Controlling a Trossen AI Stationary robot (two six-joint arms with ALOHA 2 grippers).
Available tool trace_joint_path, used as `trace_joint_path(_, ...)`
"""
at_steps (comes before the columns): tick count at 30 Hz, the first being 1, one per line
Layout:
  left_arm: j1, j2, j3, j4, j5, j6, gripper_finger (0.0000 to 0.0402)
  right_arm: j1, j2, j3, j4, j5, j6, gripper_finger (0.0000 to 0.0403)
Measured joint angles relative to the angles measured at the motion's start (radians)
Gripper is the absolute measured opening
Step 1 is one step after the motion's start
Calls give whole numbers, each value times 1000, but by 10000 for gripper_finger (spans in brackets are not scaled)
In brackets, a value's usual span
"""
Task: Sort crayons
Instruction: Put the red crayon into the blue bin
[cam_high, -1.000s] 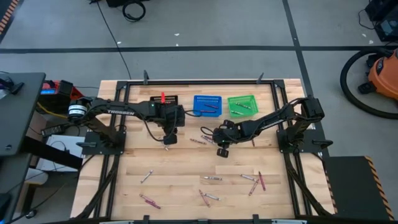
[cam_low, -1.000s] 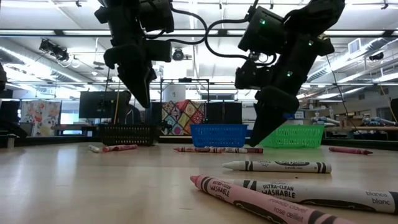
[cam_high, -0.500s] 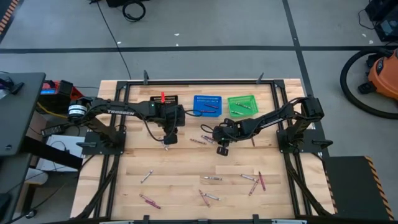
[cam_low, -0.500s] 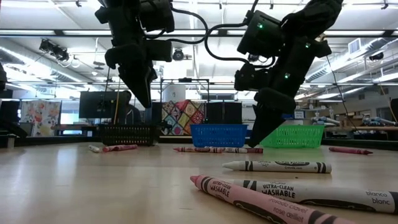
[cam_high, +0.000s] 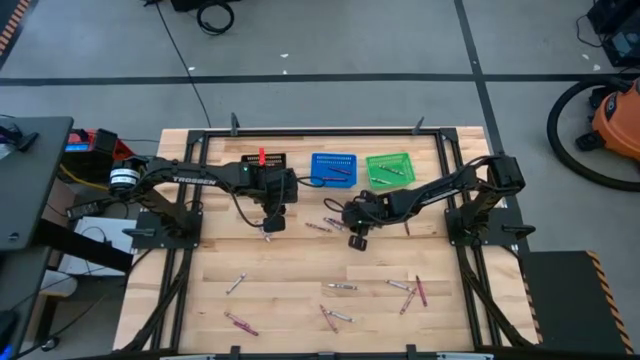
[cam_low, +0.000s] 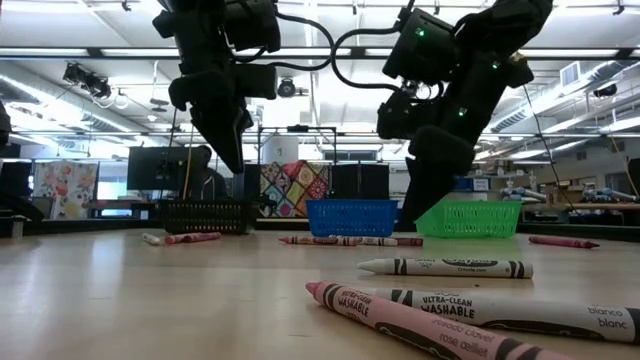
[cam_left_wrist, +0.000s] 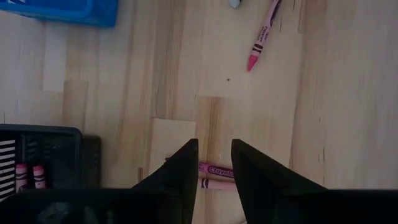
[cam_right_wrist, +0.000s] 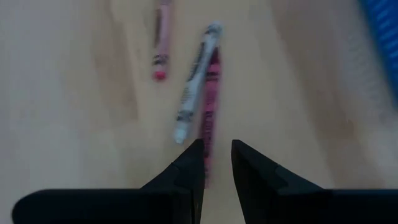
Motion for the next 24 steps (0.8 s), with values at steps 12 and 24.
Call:
trace_joint_path(12, 0, 0, 0, 4, 0, 0, 107, 12, 12, 0, -1, 12, 12, 87)
trace_joint_path(24, 0, 0, 0, 4, 0, 0, 107, 11, 12, 0, -1, 5, 12, 87)
